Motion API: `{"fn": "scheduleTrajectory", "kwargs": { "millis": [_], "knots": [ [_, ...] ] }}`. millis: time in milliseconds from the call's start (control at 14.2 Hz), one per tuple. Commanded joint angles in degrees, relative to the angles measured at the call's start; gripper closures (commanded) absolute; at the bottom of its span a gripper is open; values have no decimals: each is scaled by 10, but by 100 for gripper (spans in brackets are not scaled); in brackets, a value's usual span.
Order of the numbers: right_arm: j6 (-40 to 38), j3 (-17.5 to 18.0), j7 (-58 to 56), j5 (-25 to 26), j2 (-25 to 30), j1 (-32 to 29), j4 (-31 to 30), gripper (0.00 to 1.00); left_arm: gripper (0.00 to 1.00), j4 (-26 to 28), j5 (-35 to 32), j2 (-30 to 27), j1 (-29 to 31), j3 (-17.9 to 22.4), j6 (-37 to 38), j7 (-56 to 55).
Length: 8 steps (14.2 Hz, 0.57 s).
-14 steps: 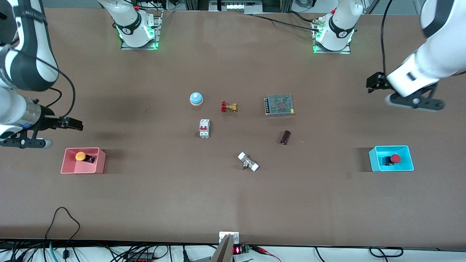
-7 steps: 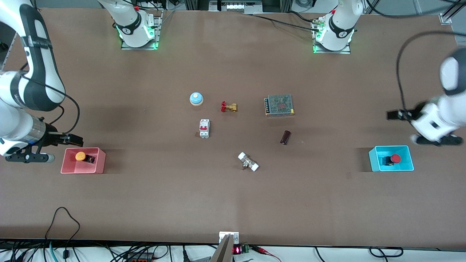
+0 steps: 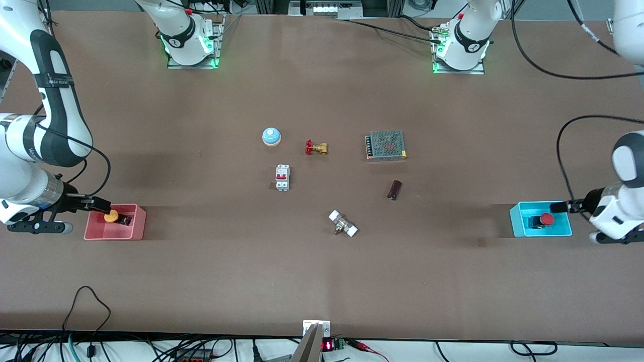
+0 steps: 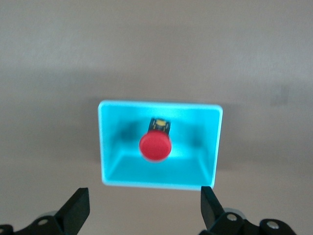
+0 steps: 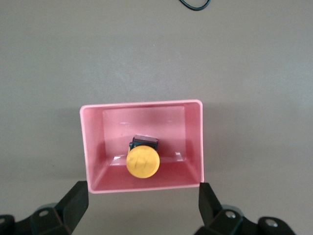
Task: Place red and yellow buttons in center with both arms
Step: 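Lower the right gripper to the yellow button while the left gripper reaches the red button, then close the right gripper on the yellow button while the left gripper grasps the red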
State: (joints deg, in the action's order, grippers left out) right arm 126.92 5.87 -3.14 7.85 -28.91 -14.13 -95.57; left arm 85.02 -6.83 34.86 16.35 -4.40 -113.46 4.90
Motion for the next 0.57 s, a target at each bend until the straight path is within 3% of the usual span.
{"fn": "scheduleTrajectory", "kwargs": {
  "millis": [0,353,495],
  "knots": [
    [29,5,-8,3,-21,-6,4,0,0,-11,-14,30,-2,-5,-53,9],
    [52,5,-13,5,-48,-8,4,0,0,96,-13,35,7,-4,-239,70],
    [52,5,-20,2,-53,-8,4,0,0,111,-13,35,7,0,-260,71]
  ]
}}
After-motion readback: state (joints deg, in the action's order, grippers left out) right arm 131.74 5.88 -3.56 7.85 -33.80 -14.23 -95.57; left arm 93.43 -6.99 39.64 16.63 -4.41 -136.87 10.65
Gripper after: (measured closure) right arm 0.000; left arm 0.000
